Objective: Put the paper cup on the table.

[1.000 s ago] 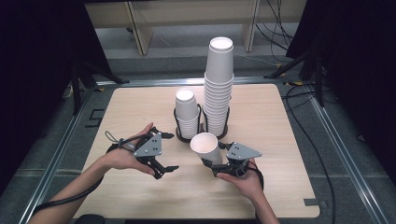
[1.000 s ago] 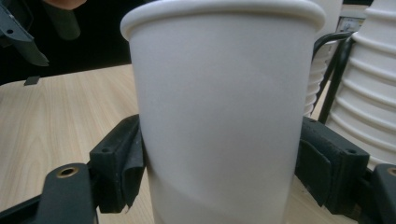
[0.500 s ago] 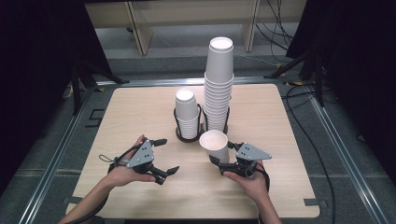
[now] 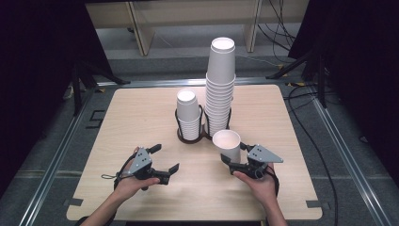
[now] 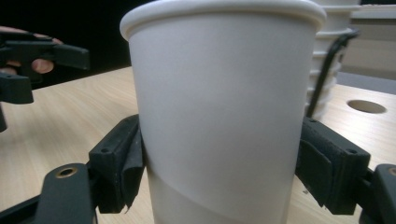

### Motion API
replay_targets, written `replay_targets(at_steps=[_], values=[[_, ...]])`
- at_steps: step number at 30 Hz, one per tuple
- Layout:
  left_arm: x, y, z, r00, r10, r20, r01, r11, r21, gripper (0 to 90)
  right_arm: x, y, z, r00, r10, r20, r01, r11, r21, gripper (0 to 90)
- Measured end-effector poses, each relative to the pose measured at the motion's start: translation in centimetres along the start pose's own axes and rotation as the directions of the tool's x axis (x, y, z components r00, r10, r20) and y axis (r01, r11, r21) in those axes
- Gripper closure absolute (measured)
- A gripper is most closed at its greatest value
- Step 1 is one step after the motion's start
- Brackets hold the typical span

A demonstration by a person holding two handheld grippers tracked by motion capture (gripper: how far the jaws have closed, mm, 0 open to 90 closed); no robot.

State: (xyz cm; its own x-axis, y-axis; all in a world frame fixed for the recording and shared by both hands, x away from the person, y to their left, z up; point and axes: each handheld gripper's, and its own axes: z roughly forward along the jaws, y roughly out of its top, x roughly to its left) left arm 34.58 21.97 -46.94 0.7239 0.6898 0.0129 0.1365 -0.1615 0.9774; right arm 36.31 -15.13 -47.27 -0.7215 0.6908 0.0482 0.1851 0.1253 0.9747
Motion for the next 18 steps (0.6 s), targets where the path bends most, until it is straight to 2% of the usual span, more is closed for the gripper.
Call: replay_targets(at_steps=[2,4,5,6,8,9,10,12,13,14,15,18], values=[[0.0,-0.4,0.0,0.9998,-0.017,-0.014,0.016,0.9999,-0.005,0.0,-0.1,0.0,0.0,0.9999,-0.004,0.010,0.004,1.000,-0.013,23.0],[0.0,-0.7,0.2,0.9995,-0.025,-0.020,0.025,0.9994,-0.023,0.0,-0.2,-0.1,-0.4,0.9995,0.022,0.024,-0.022,1.000,-0.007,23.0],[0.0,-0.8,0.1,0.9994,-0.024,-0.023,0.024,0.9996,-0.017,0.0,-0.3,-0.1,-0.7,0.9991,0.021,0.036,-0.021,1.000,0.008,23.0],[0.0,-0.8,0.1,0.9993,-0.021,-0.032,0.020,0.9998,-0.008,0.0,-0.5,-0.1,-0.8,0.9993,0.022,0.029,-0.022,1.000,0.000,23.0],[0.0,-1.0,0.3,0.9994,-0.021,-0.026,0.020,0.9995,-0.026,0.0,-0.7,-0.2,-1.2,0.9991,0.015,0.040,-0.016,1.000,0.005,23.0],[0.0,-1.0,0.2,0.9992,-0.025,-0.032,0.025,0.9996,-0.012,0.0,-0.6,-0.3,-1.4,0.9982,0.039,0.046,-0.040,0.999,0.018,23.0],[0.1,-1.0,0.2,0.9992,-0.024,-0.033,0.024,0.9997,0.004,0.0,-0.8,-0.4,-1.6,0.9985,0.017,0.052,-0.018,1.000,0.018,23.0],[0.2,-1.1,0.4,0.9994,-0.025,-0.026,0.024,0.9995,-0.020,0.0,-0.8,-0.4,-2.2,0.9989,0.010,0.045,-0.011,0.999,0.038,23.0],[0.2,-1.1,0.4,0.9993,-0.024,-0.029,0.023,0.9996,-0.016,0.0,-0.8,-0.4,-2.6,0.9982,0.008,0.059,-0.010,0.999,0.041,23.0],[0.2,-1.1,0.3,0.9992,-0.013,-0.038,0.013,0.9999,0.003,0.0,-0.8,-0.4,-2.9,0.9980,0.030,0.056,-0.032,0.998,0.049,23.0],[0.2,-1.1,0.3,0.9991,-0.009,-0.041,0.009,1.0000,0.003,0.0,-1.2,-0.5,-3.5,0.9962,0.000,0.087,-0.003,0.999,0.033,23.0],[0.3,-1.1,0.3,0.9991,-0.007,-0.042,0.007,1.0000,0.004,0.0,-1.2,-0.5,-3.9,0.9953,0.004,0.097,-0.008,0.999,0.038,23.0]])
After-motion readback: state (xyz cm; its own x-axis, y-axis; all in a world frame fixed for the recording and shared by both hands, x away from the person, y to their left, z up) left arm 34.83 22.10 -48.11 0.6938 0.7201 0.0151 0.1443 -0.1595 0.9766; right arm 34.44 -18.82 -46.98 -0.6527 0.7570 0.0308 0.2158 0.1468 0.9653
